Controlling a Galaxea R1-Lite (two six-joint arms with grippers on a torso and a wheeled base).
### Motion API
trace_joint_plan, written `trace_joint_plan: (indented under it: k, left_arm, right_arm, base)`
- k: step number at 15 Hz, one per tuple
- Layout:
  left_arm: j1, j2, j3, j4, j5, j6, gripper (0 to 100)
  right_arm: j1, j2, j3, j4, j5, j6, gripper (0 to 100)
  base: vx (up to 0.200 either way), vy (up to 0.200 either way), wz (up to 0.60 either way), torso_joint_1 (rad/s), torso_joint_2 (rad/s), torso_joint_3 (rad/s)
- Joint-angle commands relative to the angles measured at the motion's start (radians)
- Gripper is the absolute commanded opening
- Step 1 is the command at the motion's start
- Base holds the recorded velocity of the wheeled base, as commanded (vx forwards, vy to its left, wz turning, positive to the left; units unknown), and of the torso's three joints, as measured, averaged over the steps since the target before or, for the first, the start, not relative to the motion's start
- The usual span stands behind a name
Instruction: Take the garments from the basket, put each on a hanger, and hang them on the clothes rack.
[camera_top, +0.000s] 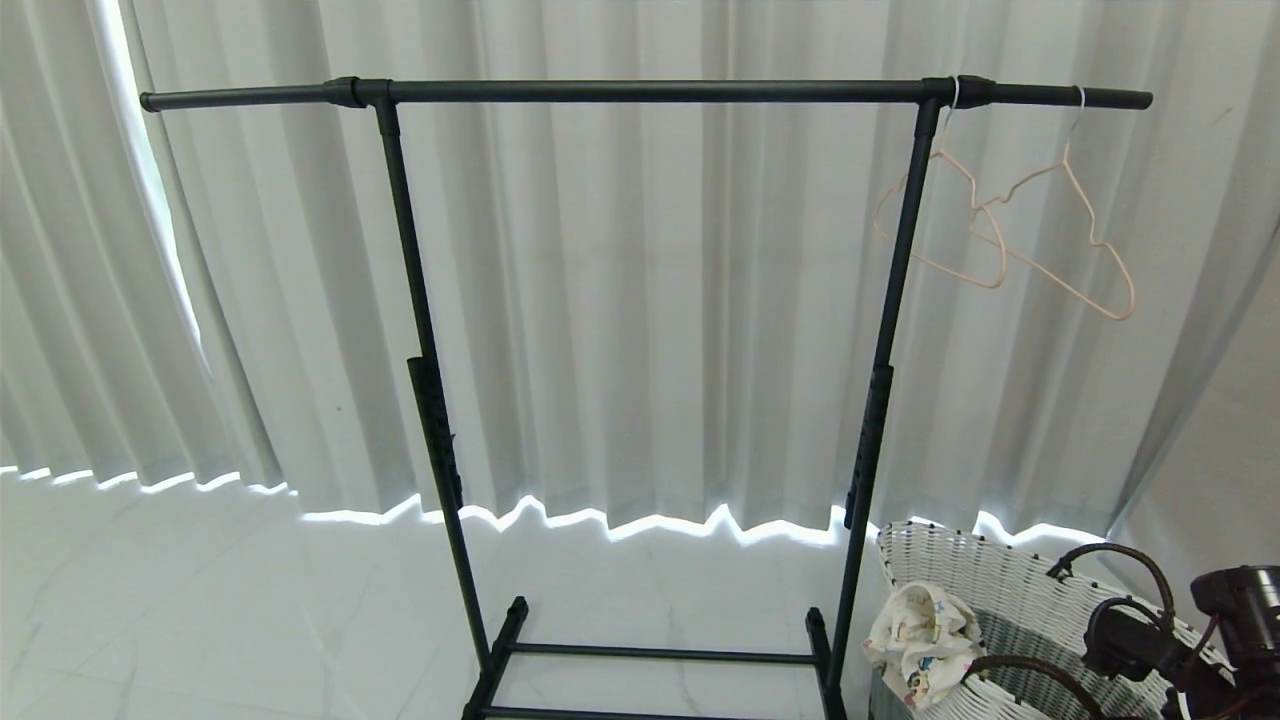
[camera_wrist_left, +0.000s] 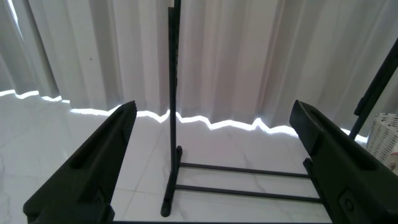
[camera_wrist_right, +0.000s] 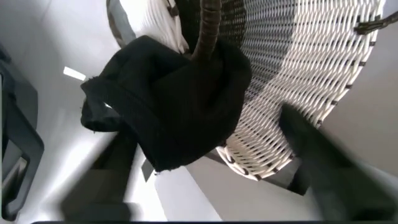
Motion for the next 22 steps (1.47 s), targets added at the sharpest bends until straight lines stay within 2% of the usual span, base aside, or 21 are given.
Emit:
trace_joint_plan:
  k: [1, 4, 7, 9, 12, 13, 14, 17, 22]
  left_arm:
    - [0.000, 0.000, 0.000, 0.000, 0.000, 0.000, 100]
    - [0.000, 0.000, 0.000, 0.000, 0.000, 0.000, 100]
    - [0.000, 0.000, 0.000, 0.000, 0.000, 0.000, 100]
    - [0.000, 0.000, 0.000, 0.000, 0.000, 0.000, 100]
    - [0.000, 0.000, 0.000, 0.000, 0.000, 0.004, 100]
    - [0.000, 0.001, 0.000, 0.000, 0.000, 0.006, 100]
    - [0.000, 0.001, 0.000, 0.000, -0.001, 0.007, 100]
    - [0.000, 0.000, 0.000, 0.000, 0.000, 0.000, 100]
    - [0.000, 0.001, 0.000, 0.000, -0.001, 0.009, 100]
  right_arm:
    - [-0.002, -0.003, 0.000, 0.000, -0.004, 0.000, 0]
    - [-0.002, -0.086, 0.029, 0.003, -0.038, 0.000, 0]
    - [0.000, -0.264, 0.055, 0.057, -0.038, -0.001, 0]
    - [0.003, -0.442, -0.014, 0.248, -0.038, -0.003, 0]
    - [0.005, -0.706, -0.270, 0.753, -0.033, 0.002, 0]
    - [0.006, -0.775, -0.340, 0.862, -0.030, 0.008, 0]
    - [0.015, -0.837, -0.383, 0.920, -0.024, 0.013, 0]
    - [0.047, -0.922, -0.432, 0.933, 0.028, 0.013, 0]
    - [0.124, -0.914, -0.524, 0.933, 0.030, 0.040, 0]
  base:
    - [0.000, 0.000, 0.00, 0.000, 0.00, 0.000]
    - [0.000, 0.000, 0.00, 0.000, 0.00, 0.000]
    - [0.000, 0.000, 0.00, 0.000, 0.00, 0.000]
    - [0.000, 0.000, 0.00, 0.000, 0.00, 0.000]
    - [0.000, 0.000, 0.00, 0.000, 0.00, 0.000]
    - [0.000, 0.000, 0.00, 0.000, 0.00, 0.000]
    - [0.000, 0.000, 0.00, 0.000, 0.00, 0.000]
    - [0.000, 0.000, 0.00, 0.000, 0.00, 0.000]
    - [-0.040, 0.000, 0.00, 0.000, 0.00, 0.000]
